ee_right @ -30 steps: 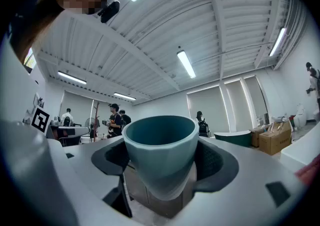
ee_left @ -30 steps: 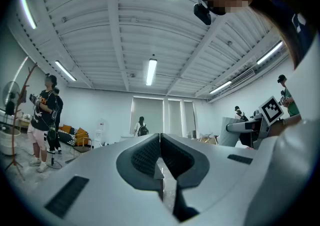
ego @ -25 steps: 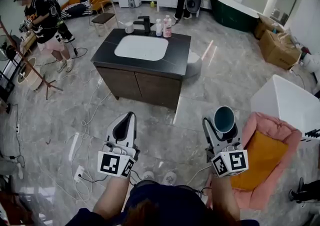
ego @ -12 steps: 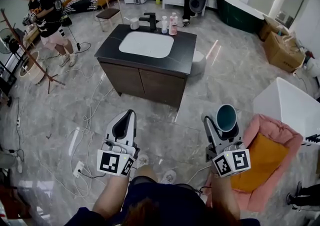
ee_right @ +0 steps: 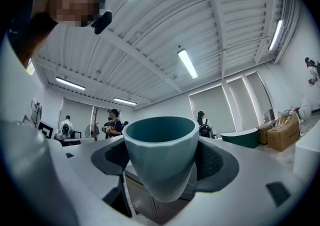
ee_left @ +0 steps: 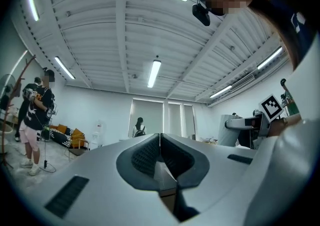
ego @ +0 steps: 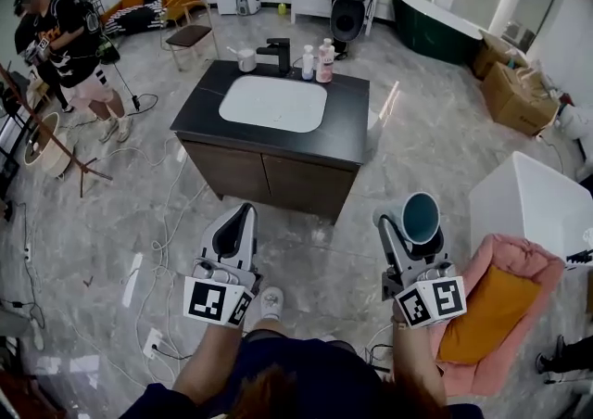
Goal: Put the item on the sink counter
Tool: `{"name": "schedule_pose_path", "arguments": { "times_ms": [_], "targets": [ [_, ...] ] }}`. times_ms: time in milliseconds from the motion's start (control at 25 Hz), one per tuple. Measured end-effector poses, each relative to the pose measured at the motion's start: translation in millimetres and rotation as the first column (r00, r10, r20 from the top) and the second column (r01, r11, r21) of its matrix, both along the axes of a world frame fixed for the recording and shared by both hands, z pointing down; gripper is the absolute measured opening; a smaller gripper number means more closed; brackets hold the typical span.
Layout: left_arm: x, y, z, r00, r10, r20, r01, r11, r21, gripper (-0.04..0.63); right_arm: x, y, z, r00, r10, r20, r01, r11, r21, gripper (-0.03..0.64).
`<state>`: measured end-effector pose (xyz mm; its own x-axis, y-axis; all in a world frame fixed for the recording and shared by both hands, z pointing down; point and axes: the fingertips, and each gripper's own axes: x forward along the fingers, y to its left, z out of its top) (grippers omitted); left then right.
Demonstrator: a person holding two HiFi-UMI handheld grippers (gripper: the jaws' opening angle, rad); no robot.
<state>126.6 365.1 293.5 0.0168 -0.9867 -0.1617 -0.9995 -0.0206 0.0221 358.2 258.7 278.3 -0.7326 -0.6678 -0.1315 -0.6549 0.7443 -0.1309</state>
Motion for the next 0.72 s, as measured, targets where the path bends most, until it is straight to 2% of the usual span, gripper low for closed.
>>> {"name": "schedule_pose_path", "arguments": {
  "times_ms": [320,520,720],
  "targets": [
    [-115,-74,-8,0.995,0.104,0.014,-0.104,0.994,0.023,0.023,-109,-50,-3,0.995,0.093,0.023,-0.093,0.996,0.013,0.399],
    [-160,-101,-1,0.990,0.142,0.000,-0.142,0.990,0.019,0.023,-149,-68,4,0.991,0.130,0.008,-0.130,0.992,-0.004,0.399],
    [-186,-126,14,0.988,0.155,-0.028,-0.155,0.988,-0.012,0.023,-174,-94,8,0.990,0.139,-0.027,-0.140,0.990,-0.015,0.399]
  ]
}}
